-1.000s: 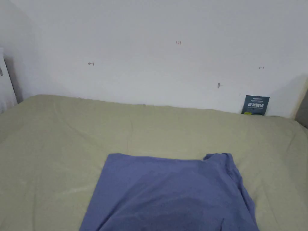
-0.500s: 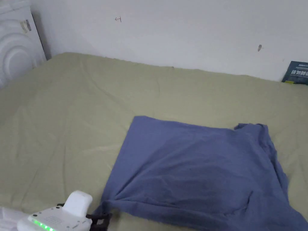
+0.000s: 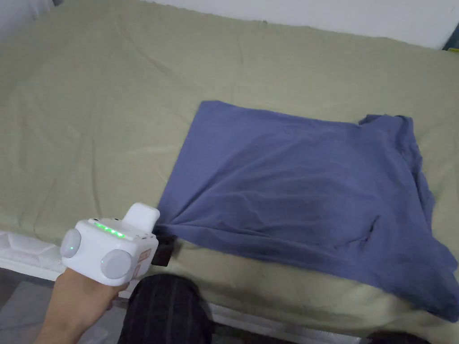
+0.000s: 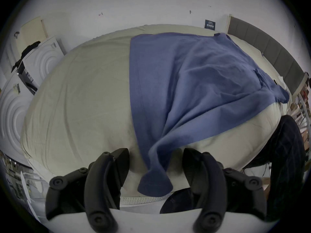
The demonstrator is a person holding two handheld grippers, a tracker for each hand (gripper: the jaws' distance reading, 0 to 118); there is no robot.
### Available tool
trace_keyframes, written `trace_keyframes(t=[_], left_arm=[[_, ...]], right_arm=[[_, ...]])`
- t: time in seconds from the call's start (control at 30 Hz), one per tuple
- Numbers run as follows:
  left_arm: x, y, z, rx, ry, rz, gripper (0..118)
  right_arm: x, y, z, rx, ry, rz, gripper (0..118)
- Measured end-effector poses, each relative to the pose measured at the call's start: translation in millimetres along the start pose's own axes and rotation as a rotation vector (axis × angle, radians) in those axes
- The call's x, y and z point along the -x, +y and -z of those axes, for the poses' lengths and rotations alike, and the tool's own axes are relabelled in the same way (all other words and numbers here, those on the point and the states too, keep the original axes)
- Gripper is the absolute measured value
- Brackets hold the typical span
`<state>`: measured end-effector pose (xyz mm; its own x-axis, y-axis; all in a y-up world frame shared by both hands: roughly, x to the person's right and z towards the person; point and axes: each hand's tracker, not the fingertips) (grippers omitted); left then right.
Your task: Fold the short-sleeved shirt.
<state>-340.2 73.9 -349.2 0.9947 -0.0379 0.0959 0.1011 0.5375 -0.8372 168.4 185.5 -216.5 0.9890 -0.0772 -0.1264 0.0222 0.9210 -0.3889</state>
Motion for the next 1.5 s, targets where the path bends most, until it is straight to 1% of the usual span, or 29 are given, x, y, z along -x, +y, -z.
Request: trace_keyframes(t=[0.03,0.07,0.1,0.13,0.17,0.2,0.3,0.57,0.6,0.63,0.67,0.7,0.73,0.77,0.83,0.87,0.93,0.97,1.0,1.03,1.07,1.1,1.13,1.2,1.23,1.3,1.33,1.43,1.5], left_arm=[[-3.7,1.3,-7.4,-0.003,-0.033,-0.025,43],[-4.4,1.8,-11.7,-0.012,-0.023,-0.028,43],[-4.0,2.0,-16.3,-0.025,-0.015,-0.032,21],[-1.9,2.3,-21.0,-0.039,-0.020,-0.039,16],[4.5,1.1,-19.4,-0.050,-0.054,-0.069,14],[6.7,0.7,-21.1,-0.059,-0.073,-0.103,9],[3.6,4.1,-29.6,-0.071,-0.066,-0.095,5],[1.2,9.7,-39.6,-0.089,-0.107,-0.149,3],[0.8,9.9,-39.9,-0.094,-0.103,-0.157,3],[-0.1,10.2,-40.1,-0.100,-0.099,-0.155,3],[-1.1,10.4,-40.0,-0.109,-0.090,-0.158,3],[-0.4,10.7,-39.2,-0.114,-0.088,-0.166,3],[-0.2,11.1,-38.9,-0.115,-0.096,-0.173,3],[-1.8,10.4,-39.8,-0.124,-0.102,-0.171,3],[-10.9,11.3,-42.0,-0.130,-0.083,-0.143,3],[-15.5,13.1,-41.9,-0.111,-0.022,-0.131,3],[-15.8,13.5,-40.8,-0.112,-0.047,-0.130,3],[-7.1,12.5,-36.7,-0.108,-0.045,-0.141,3],[-4.0,12.2,-35.1,-0.107,-0.041,-0.142,3],[-3.6,12.4,-34.7,-0.104,-0.042,-0.139,3],[-3.5,12.7,-34.7,-0.105,-0.028,-0.141,3],[-1.3,13.6,-36.5,-0.104,-0.042,-0.144,3],[2.1,14.4,-38.5,-0.099,-0.095,-0.175,3],[9.4,14.2,-42.7,-0.106,-0.153,-0.212,3],[9.7,17.3,-47.2,-0.094,-0.129,-0.197,3],[10.2,20.1,-48.1,-0.054,-0.072,-0.145,1],[10.5,21.2,-49.6,-0.051,-0.046,-0.130,1],[18.7,37.4,-56.9,-0.077,-0.063,-0.152,0],[17.0,53.0,-64.3,-0.092,-0.064,-0.138,0]], right_arm=[[-1.1,0.6,1.2,0.005,0.000,0.004,1],[-2.6,0.4,2.5,0.013,-0.001,0.005,1],[-3.7,0.6,4.0,0.020,-0.004,0.006,1],[-4.9,0.7,5.4,0.026,-0.006,0.008,1],[-6.7,0.7,7.8,0.037,-0.008,0.010,1],[-7.5,0.3,10.3,0.050,-0.011,0.010,1],[-14.8,-1.2,22.9,0.108,-0.036,0.001,1],[-46.1,-13.0,71.1,0.276,-0.099,-0.056,2],[-49.8,-14.7,79.1,0.311,-0.098,-0.062,18],[-55.0,-18.0,88.9,0.344,-0.113,-0.062,51],[-61.6,-22.8,99.3,0.378,-0.115,-0.052,91],[-67.2,-27.3,108.9,0.422,-0.115,-0.043,118],[-75.1,-36.1,119.2,0.446,-0.113,-0.029,118],[-80.5,-42.0,125.4,0.416,-0.108,-0.030,118],[-85.6,-48.3,136.8,0.493,-0.104,0.002,118],[-87.0,-50.8,141.8,0.518,-0.094,0.001,118],[-85.9,-55.8,150.0,0.527,-0.105,-0.026,118],[-84.3,-57.5,153.2,0.533,-0.112,-0.040,114],[-85.0,-58.8,154.0,0.532,-0.095,-0.039,98],[-84.9,-58.9,154.9,0.531,-0.072,-0.025,87],[-83.2,-58.4,155.3,0.528,-0.085,-0.029,87],[-81.9,-58.5,156.6,0.531,-0.102,-0.047,29],[-83.1,-59.2,154.9,0.527,-0.103,-0.043,7],[-82.4,-53.2,148.2,0.500,-0.087,-0.022,6],[-83.0,-47.6,144.9,0.488,-0.078,-0.008,5],[-87.2,-32.3,135.4,0.472,-0.033,0.066,5],[-89.6,-25.6,133.4,0.466,-0.028,0.082,5],[-94.2,2.3,129.0,0.456,-0.017,0.078,5],[-98.0,22.4,131.8,0.438,0.007,0.082,5]])
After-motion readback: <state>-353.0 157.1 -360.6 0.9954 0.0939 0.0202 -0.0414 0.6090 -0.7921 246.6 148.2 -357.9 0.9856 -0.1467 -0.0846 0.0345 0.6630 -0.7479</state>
